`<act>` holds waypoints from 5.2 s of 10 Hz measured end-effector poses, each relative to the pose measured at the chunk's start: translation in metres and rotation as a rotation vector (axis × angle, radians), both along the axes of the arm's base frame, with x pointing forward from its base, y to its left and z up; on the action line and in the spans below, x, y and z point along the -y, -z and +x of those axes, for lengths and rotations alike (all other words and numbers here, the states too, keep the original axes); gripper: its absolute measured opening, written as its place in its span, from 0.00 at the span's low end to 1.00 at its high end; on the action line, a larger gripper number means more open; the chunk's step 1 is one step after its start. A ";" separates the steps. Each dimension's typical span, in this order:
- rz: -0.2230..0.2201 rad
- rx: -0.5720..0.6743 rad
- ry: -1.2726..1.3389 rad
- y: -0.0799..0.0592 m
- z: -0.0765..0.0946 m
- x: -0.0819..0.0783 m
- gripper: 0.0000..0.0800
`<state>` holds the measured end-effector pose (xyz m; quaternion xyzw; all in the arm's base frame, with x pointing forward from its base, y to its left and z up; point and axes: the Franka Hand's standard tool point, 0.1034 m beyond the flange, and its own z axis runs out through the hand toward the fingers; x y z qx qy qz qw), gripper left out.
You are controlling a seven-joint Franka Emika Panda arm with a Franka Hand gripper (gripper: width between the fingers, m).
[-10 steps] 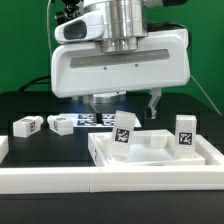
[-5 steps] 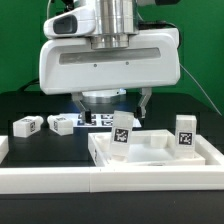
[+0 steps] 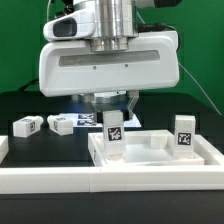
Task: Assemble square table
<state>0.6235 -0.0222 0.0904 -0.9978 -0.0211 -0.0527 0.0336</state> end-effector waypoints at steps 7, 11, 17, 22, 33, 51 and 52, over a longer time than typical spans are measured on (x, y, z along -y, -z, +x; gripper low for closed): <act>0.029 -0.017 0.240 0.000 0.000 0.003 0.37; 0.077 -0.046 0.601 0.001 0.000 -0.004 0.37; 0.135 -0.091 1.066 0.003 -0.001 -0.018 0.37; 0.180 -0.145 1.455 0.003 -0.003 -0.023 0.37; 0.191 -0.122 1.180 0.001 0.001 -0.031 0.81; 0.008 -0.077 0.129 0.003 -0.002 -0.031 0.37; 0.008 -0.077 0.130 0.003 -0.002 -0.031 0.37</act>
Offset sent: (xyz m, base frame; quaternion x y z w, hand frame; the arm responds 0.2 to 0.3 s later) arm 0.0000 0.0000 0.0000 0.0000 0.0000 0.1296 0.9916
